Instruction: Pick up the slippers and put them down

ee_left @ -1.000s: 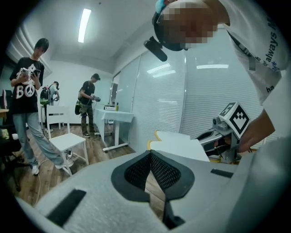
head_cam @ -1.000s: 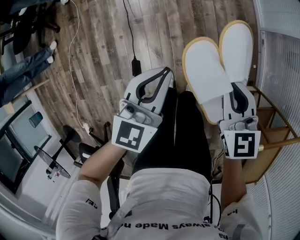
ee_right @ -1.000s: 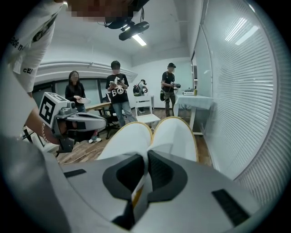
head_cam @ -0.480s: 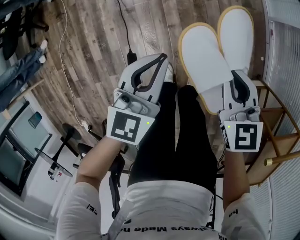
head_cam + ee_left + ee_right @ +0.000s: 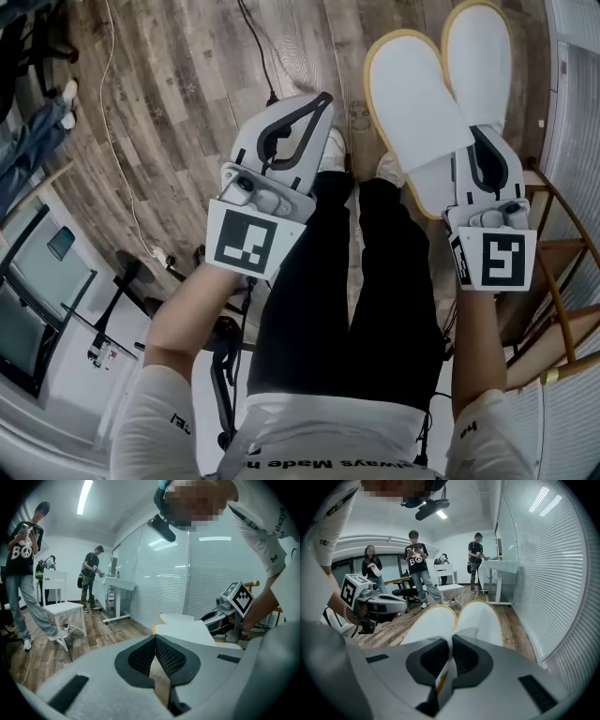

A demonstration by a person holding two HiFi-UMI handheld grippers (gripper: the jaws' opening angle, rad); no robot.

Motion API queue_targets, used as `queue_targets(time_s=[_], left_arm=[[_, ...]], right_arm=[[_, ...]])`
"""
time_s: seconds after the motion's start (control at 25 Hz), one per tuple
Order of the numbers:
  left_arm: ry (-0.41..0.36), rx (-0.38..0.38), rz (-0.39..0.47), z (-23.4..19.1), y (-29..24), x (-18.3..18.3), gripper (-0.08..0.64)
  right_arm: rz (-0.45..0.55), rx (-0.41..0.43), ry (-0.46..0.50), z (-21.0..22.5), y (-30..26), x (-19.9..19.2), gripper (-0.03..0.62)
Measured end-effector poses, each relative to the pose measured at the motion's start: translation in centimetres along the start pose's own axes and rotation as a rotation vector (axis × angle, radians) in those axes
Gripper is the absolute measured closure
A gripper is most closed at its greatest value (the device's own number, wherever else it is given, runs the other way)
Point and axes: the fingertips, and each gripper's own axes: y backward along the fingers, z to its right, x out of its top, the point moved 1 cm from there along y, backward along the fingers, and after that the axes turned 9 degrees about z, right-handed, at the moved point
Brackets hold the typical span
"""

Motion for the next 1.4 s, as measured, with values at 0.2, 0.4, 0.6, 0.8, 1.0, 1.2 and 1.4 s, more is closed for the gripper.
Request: queue_targets(time_s=[0.2,0.4,0.6,0.8,1.0,1.2,1.4], left_arm=[[0.035,-0.007,-0.018,-1.4,-2.2,-6.6,0.549],[0.026,-0.01,0.002,-2.4,-4.8,-10.5,0.549],[0.018,-0.021,0.001,-3.4,-6.9,-14.9,0.549],[0.012,-0.031,-0.003,-4.5,-8.6,-19.6,0.549],[0.038,-0.026,0.0,-5.3,-10.4,-24.2,0.549],[0.077,-0.025,0.014,-6.3,-12.8,-27.6,0.549],[0.067,-0.041,0.016,-6.8,-14.7,-31.1,0.549]], right_arm=[[-0.011,0.014,-0.035,0.7,-3.6,-5.7,0.572],[-0.02,0.031,-0.031,2.1,-6.2,-10.5,0.572],[-0.027,0.047,-0.027,3.4,-9.1,-15.2,0.572],[-0.025,0.061,-0.02,4.1,-12.1,-19.5,0.572],[-0.026,0.069,-0.025,4.6,-14.4,-23.6,0.572],[-0.024,0.064,-0.026,6.2,-16.6,-27.2,0.572],[-0.036,0.073,0.006,7.3,-18.8,-30.2,0.572]])
